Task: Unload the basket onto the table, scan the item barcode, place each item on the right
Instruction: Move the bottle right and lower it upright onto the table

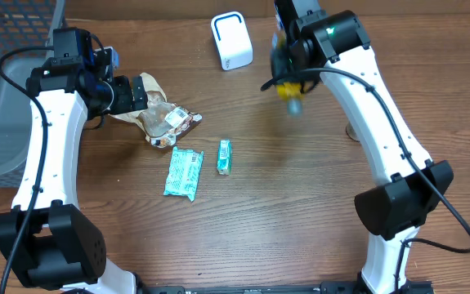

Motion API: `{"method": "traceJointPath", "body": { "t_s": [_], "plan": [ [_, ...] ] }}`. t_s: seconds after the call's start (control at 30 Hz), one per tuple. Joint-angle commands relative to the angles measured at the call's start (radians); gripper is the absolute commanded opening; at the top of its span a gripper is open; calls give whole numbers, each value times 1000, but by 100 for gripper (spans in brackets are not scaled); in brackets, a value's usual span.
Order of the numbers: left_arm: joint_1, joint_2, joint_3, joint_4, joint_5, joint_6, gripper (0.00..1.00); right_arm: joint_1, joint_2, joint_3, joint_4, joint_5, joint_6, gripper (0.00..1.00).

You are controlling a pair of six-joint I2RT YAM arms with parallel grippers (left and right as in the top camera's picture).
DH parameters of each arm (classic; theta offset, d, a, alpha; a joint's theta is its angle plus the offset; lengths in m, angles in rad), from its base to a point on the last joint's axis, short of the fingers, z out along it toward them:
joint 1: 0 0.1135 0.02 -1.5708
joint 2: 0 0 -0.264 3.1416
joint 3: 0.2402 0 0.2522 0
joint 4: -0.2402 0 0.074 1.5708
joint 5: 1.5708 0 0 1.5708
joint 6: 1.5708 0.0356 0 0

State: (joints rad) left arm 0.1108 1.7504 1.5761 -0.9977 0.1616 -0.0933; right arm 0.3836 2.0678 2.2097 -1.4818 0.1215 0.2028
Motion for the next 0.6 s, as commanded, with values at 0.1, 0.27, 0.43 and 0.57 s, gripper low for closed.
{"method": "traceJointPath", "body": {
  "t_s": [0.1, 0.27, 0.43, 0.57],
  "plan": [
    [-6, -4, 2, 2, 12, 30, 100, -50, 20, -11, -141, -109, 10, 44],
    [-6, -4, 2, 2, 12, 30, 100, -89, 20, -31, -188, -124, 10, 44],
    [-6, -4, 2, 2, 12, 30, 100, -97, 20, -145, -112, -142, 10, 44],
    [-6, -4, 2, 2, 12, 30, 100, -97, 20, -286, 14, -142, 10, 48]
  ]
}}
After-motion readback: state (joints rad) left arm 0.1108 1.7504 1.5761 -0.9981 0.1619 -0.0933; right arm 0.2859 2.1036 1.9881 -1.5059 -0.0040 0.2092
